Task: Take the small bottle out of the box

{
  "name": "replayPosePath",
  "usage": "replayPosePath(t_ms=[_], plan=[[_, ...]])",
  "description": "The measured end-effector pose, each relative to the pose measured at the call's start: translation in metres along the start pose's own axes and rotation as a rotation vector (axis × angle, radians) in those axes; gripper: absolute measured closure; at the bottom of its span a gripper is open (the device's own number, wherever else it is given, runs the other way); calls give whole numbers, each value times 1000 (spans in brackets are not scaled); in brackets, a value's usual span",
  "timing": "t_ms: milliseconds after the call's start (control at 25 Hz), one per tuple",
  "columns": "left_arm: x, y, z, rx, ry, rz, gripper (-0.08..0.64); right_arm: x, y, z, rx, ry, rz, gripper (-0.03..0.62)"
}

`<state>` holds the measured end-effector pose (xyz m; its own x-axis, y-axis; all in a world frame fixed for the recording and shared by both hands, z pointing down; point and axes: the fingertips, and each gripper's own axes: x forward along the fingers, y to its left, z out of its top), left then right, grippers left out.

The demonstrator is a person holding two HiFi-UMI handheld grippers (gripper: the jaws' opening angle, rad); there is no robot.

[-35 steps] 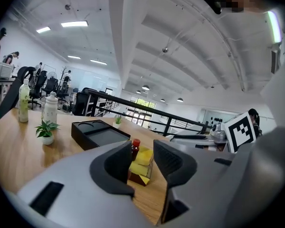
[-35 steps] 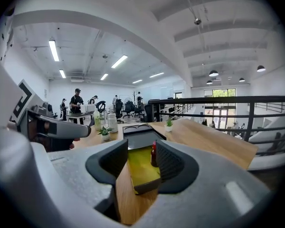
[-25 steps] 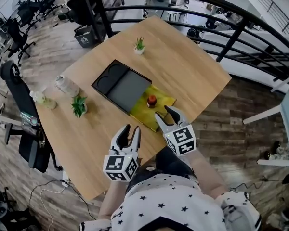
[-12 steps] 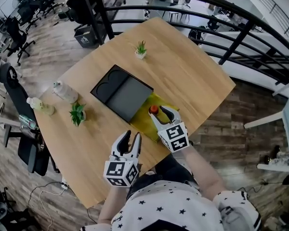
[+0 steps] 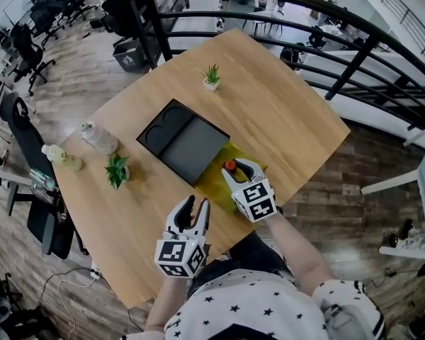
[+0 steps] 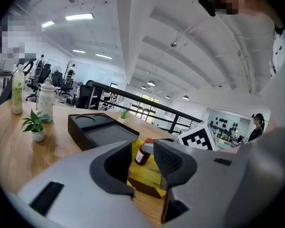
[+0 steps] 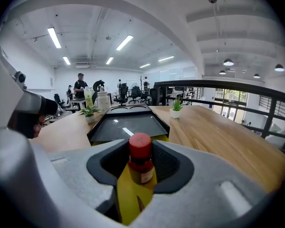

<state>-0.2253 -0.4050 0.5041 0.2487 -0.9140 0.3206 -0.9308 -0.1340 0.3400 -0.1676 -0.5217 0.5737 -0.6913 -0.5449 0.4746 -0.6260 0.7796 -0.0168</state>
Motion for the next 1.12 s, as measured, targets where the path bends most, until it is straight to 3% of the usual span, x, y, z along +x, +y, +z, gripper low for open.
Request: replayPosePath(t_ms=[480,1120], plan=[[-18,-1,4,0,-26,5,425,-14,10,9,-16,-19,-35,450],[-107,-10,-9,9,-58,6,425,-113,90,37,2,-139,-63,451]])
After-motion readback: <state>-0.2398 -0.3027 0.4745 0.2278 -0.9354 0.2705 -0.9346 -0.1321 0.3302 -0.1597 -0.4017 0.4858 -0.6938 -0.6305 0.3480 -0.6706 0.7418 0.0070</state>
